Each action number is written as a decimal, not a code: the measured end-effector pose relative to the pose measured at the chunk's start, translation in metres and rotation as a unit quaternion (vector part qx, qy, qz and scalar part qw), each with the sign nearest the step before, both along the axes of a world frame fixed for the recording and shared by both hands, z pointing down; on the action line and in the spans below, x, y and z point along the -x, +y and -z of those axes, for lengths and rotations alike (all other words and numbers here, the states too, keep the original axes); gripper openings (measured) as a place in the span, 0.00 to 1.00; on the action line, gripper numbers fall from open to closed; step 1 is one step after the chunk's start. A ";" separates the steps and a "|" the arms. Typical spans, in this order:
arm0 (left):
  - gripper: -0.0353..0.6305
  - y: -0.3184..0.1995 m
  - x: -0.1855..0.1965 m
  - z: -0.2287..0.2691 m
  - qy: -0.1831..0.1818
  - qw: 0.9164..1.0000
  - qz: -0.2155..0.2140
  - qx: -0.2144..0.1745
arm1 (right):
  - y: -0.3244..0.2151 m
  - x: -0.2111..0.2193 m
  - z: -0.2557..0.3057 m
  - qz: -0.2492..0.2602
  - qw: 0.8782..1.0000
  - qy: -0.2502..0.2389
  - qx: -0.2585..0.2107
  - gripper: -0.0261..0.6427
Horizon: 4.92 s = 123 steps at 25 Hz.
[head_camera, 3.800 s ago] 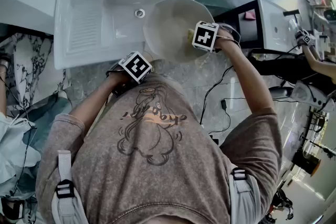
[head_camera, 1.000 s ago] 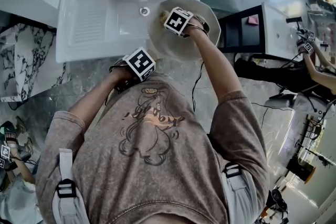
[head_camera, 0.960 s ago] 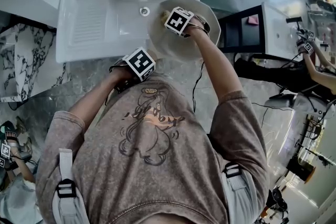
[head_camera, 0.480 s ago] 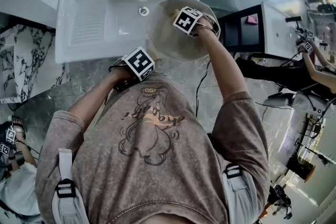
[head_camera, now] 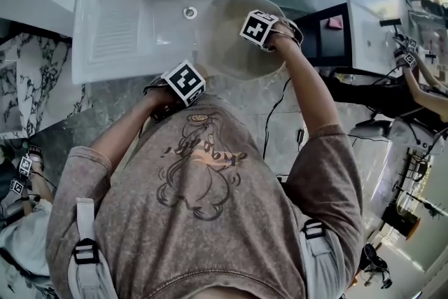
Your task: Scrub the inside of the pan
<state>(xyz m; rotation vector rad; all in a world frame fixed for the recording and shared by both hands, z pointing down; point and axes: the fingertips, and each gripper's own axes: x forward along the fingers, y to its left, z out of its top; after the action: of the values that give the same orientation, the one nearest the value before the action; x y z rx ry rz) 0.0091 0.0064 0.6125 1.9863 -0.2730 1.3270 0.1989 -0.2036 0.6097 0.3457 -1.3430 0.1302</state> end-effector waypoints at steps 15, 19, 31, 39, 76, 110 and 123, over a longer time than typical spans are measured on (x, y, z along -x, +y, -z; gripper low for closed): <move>0.13 0.003 0.000 -0.001 -0.002 1.000 -0.007 0.009 | 0.057 -0.008 -0.004 0.028 0.994 0.001 0.105 0.25; 0.13 0.006 0.000 -0.001 -0.001 1.000 -0.007 0.012 | 0.072 -0.003 -0.003 0.029 0.993 -0.010 0.118 0.25; 0.13 0.010 -0.003 -0.001 0.002 1.000 -0.008 0.020 | 0.102 0.023 -0.006 0.063 0.989 -0.041 0.127 0.25; 0.13 0.011 -0.005 -0.001 0.003 1.000 -0.007 0.022 | 0.110 0.040 -0.008 0.069 0.987 -0.064 0.132 0.25; 0.13 0.007 -0.004 -0.002 0.007 1.000 -0.007 0.027 | 0.033 0.075 -0.013 -0.022 0.991 -0.131 0.003 0.25; 0.12 0.002 -0.004 -0.003 0.012 0.999 -0.004 0.033 | 0.031 0.002 -0.005 0.021 0.999 -0.017 0.020 0.25; 0.12 0.001 -0.004 -0.004 0.006 1.000 -0.005 0.030 | 0.053 -0.012 0.004 0.003 0.998 0.014 0.057 0.25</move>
<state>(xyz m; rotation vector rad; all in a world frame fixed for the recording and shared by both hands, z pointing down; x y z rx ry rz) 0.0130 0.0075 0.6160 1.9479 -0.2161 1.3137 0.2106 -0.1509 0.6058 0.2463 -1.3028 0.1955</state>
